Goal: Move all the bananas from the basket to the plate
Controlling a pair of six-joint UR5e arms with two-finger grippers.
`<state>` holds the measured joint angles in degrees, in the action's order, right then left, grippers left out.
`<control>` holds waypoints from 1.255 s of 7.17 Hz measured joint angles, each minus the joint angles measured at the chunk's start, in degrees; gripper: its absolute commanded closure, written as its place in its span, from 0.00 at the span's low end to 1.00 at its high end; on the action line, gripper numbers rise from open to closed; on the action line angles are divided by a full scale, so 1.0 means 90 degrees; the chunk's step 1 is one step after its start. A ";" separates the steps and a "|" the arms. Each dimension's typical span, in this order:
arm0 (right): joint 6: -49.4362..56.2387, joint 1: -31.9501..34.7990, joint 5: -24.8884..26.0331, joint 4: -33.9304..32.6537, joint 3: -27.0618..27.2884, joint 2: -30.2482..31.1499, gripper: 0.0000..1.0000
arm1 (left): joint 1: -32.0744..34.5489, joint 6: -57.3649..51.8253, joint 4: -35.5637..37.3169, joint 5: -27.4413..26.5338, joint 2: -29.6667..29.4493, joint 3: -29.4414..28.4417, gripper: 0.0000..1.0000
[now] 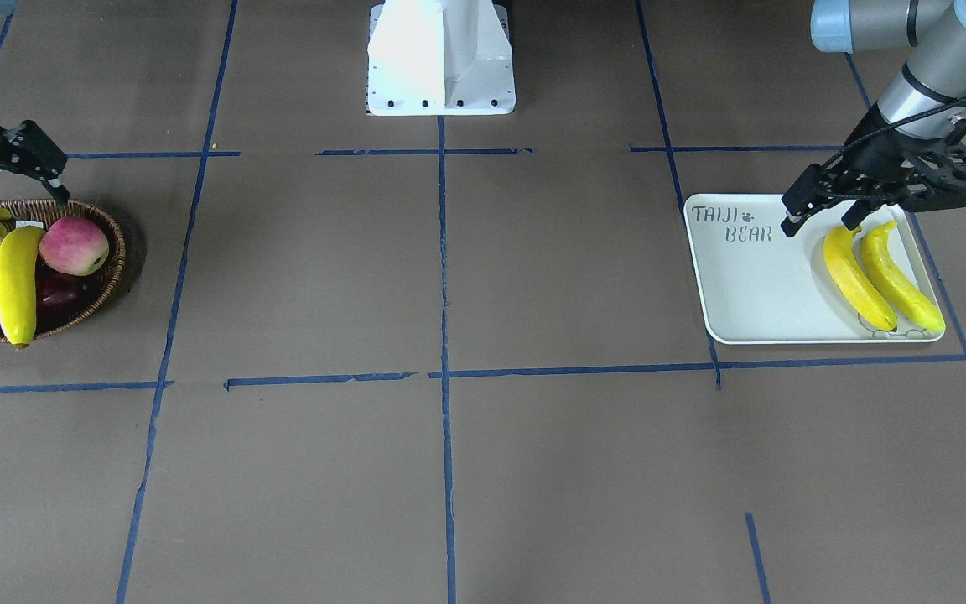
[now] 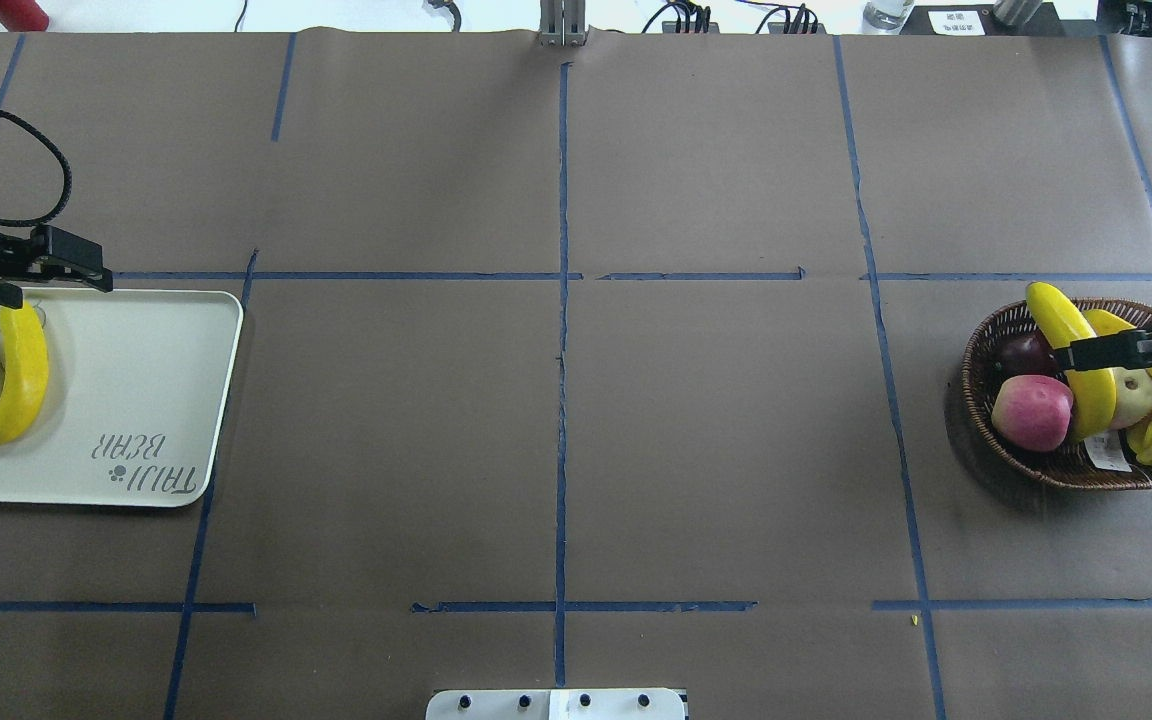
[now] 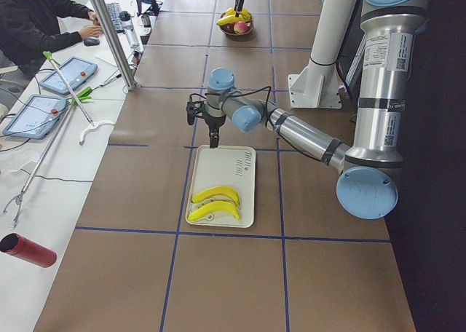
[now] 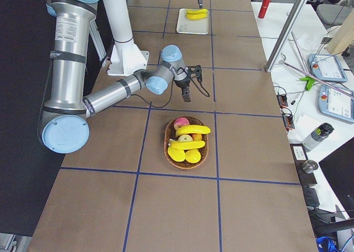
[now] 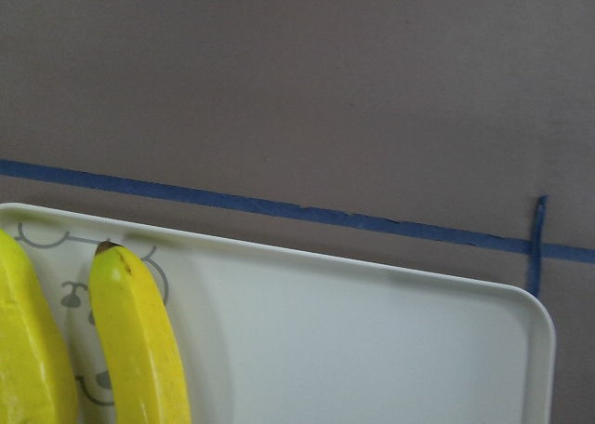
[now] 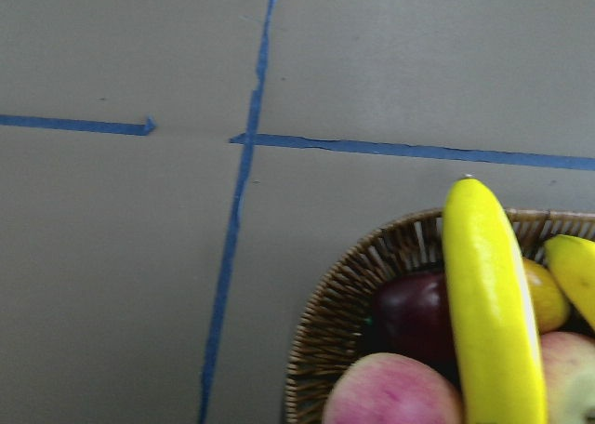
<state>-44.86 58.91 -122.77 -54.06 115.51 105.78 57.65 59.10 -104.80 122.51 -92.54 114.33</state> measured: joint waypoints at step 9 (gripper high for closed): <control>0.0278 0.1045 -0.1280 0.1642 -0.2233 0.0195 0.02 | -0.0117 0.0259 0.0013 -0.0017 -0.0027 0.0088 0.01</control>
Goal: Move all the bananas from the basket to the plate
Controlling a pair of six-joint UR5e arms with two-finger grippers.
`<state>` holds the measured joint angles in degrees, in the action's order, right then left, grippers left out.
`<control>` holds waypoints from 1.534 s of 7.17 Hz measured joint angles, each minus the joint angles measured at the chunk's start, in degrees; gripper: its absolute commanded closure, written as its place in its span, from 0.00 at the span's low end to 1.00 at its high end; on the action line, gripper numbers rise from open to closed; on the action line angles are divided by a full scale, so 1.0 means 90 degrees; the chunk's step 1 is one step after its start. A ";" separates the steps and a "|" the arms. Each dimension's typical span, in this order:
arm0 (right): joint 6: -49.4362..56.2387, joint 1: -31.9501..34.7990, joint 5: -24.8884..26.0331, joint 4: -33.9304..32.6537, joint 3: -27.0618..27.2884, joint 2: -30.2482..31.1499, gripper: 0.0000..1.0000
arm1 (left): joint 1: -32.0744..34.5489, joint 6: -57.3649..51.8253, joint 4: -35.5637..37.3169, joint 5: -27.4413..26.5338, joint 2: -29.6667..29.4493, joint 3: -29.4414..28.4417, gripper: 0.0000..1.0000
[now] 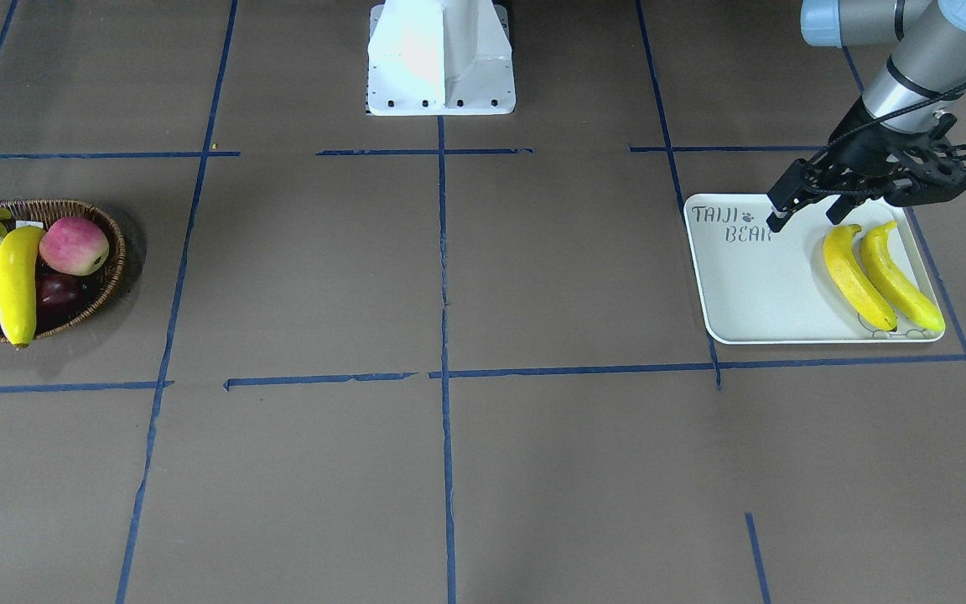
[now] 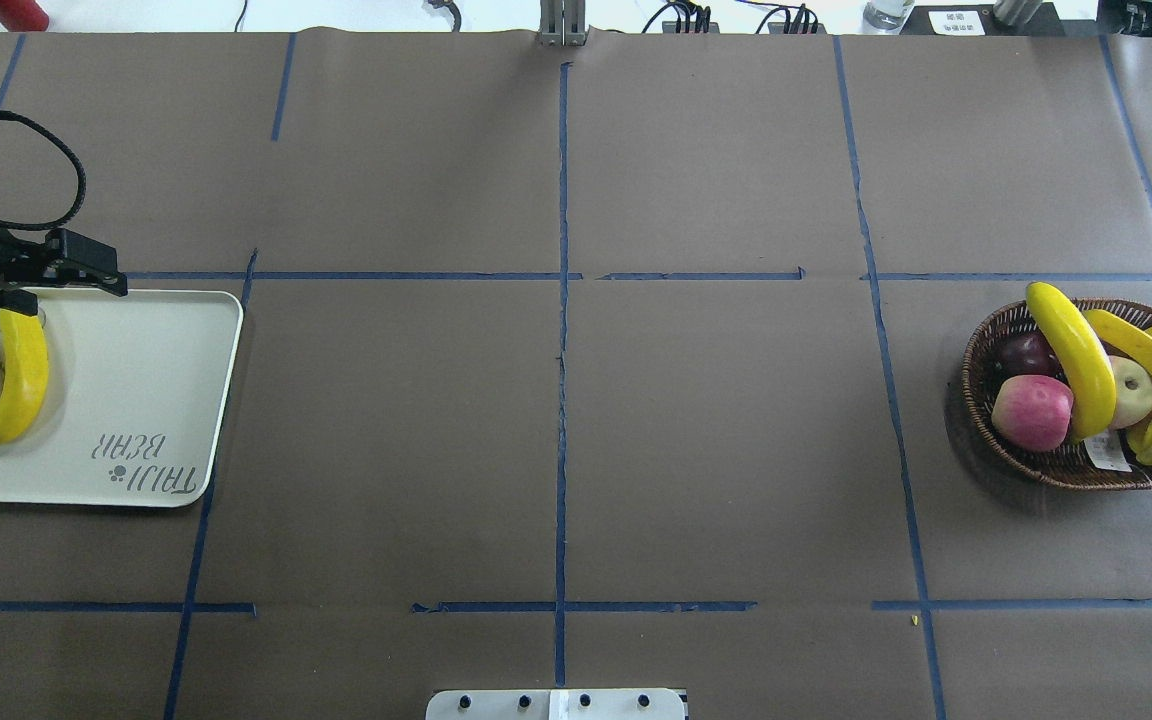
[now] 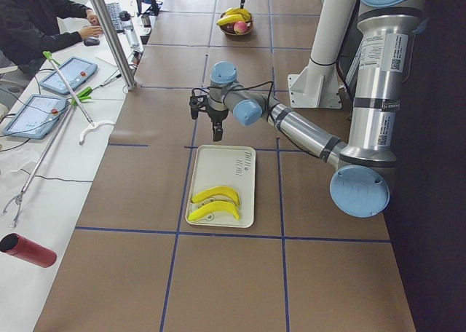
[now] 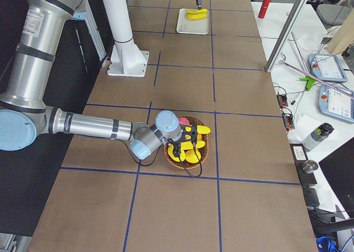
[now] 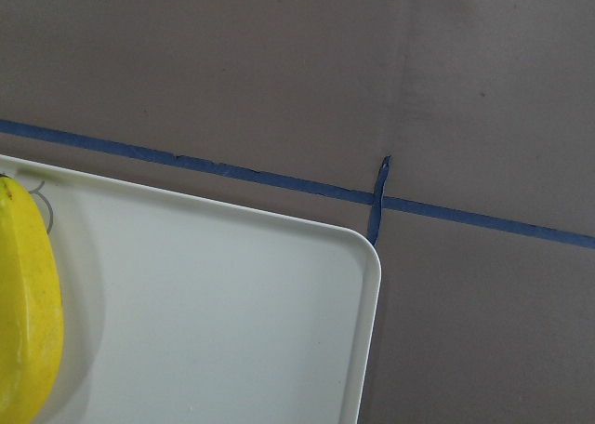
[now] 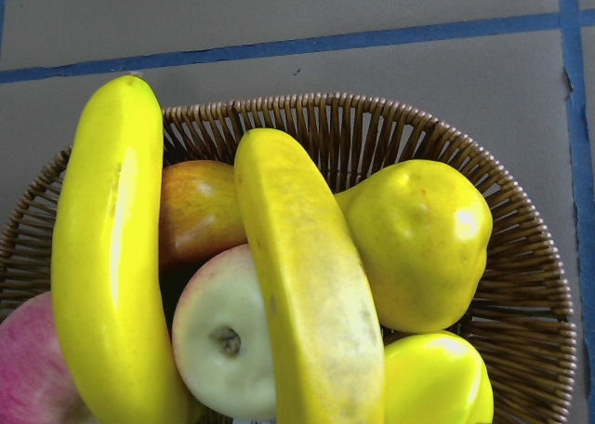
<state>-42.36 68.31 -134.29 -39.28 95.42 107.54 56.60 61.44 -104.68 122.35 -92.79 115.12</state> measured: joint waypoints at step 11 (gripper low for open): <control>0.0019 0.0805 -0.0811 0.0120 0.0517 0.0030 1.00 | -0.0010 -0.0002 0.0008 -0.0014 -0.0013 -0.0036 0.01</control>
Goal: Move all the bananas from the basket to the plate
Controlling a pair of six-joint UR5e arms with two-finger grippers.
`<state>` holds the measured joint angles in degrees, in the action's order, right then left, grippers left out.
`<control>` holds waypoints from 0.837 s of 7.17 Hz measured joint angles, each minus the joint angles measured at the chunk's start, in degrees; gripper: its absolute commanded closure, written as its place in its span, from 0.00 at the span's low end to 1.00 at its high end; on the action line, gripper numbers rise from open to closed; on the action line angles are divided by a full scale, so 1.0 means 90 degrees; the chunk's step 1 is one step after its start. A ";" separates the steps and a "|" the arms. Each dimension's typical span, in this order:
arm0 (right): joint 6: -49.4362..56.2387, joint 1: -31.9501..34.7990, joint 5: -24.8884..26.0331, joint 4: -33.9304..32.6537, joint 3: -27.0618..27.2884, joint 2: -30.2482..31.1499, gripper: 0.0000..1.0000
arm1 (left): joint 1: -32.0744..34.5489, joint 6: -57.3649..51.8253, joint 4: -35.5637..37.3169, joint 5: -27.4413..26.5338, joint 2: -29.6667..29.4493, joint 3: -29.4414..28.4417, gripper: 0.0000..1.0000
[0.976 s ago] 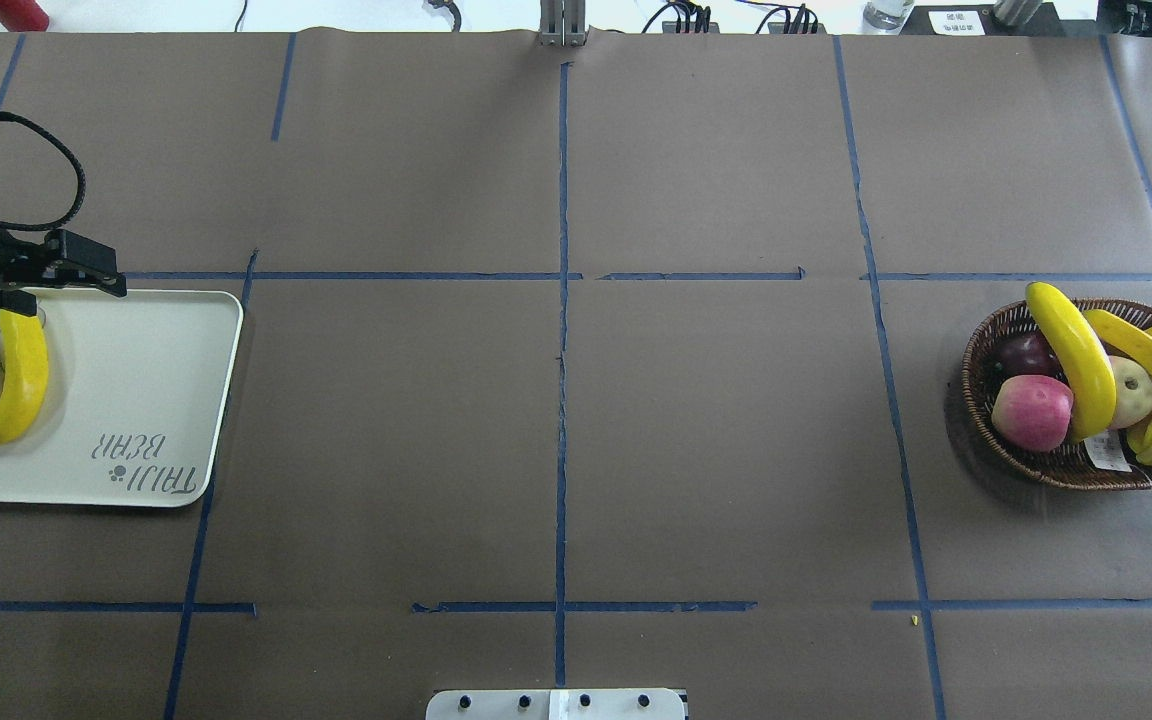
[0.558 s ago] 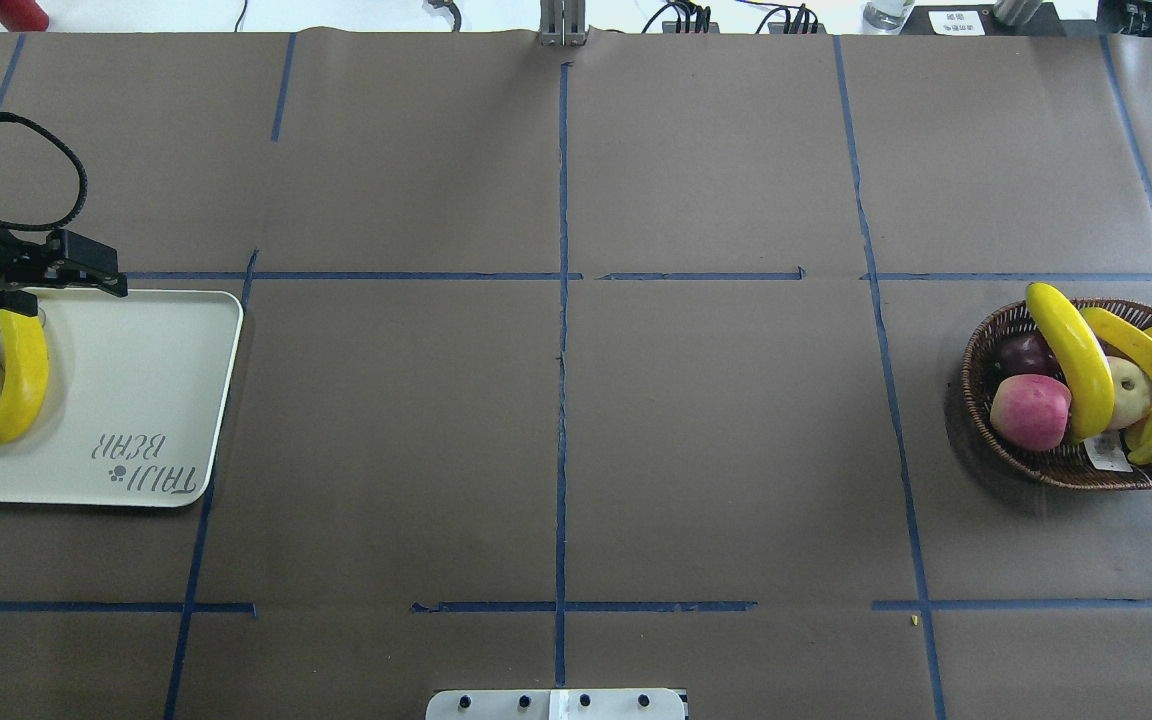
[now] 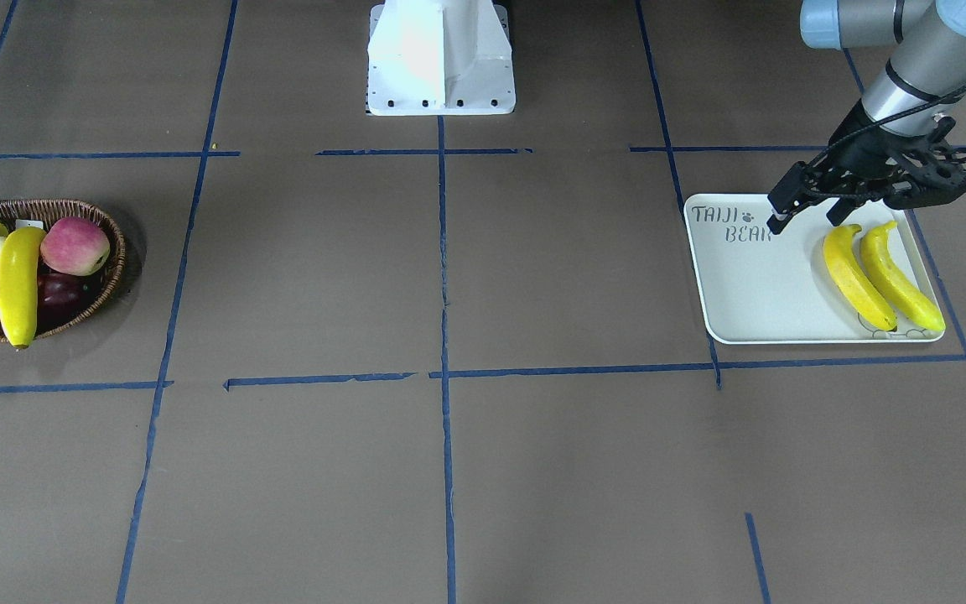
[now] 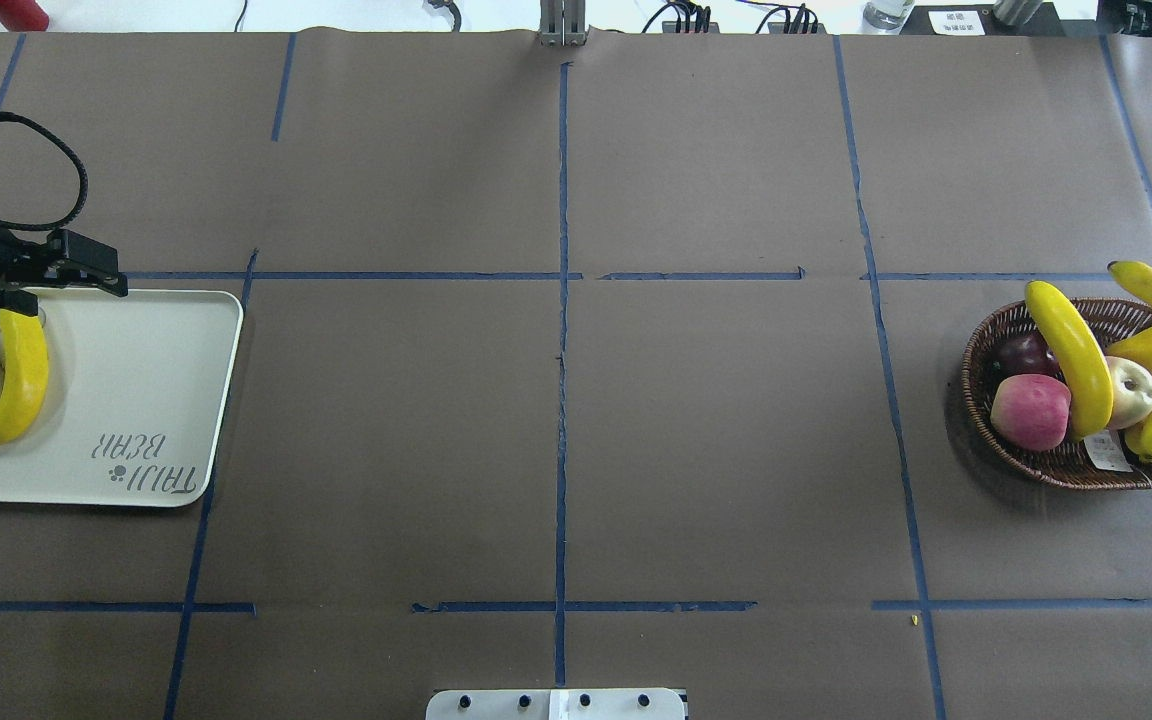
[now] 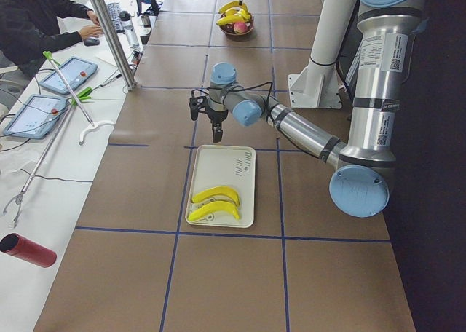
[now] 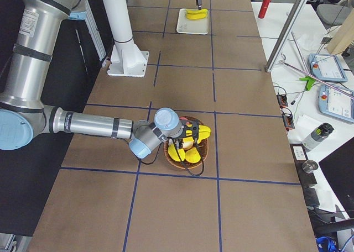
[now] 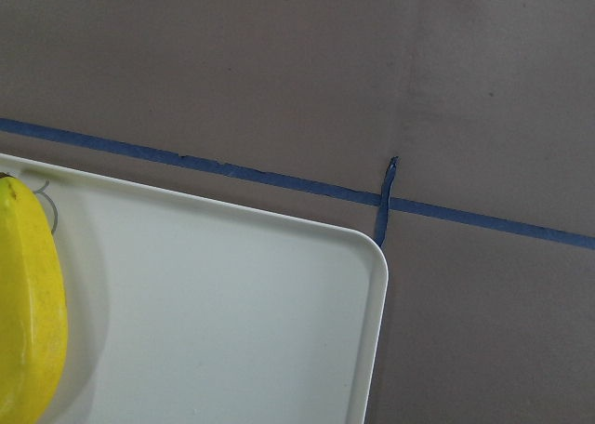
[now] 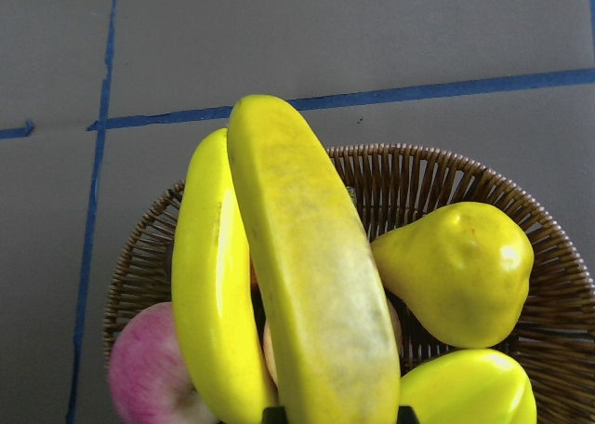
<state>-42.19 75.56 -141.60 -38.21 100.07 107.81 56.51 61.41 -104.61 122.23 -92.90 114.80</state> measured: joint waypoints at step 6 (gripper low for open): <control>-0.3380 -0.1683 0.0506 -0.0074 0.0742 -0.2532 1.00 | -0.0150 0.1776 -0.0266 0.0462 -0.1019 0.0052 0.01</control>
<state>-72.61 60.41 -137.04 -38.87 106.75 85.02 55.17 77.40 -107.01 126.39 -102.07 115.27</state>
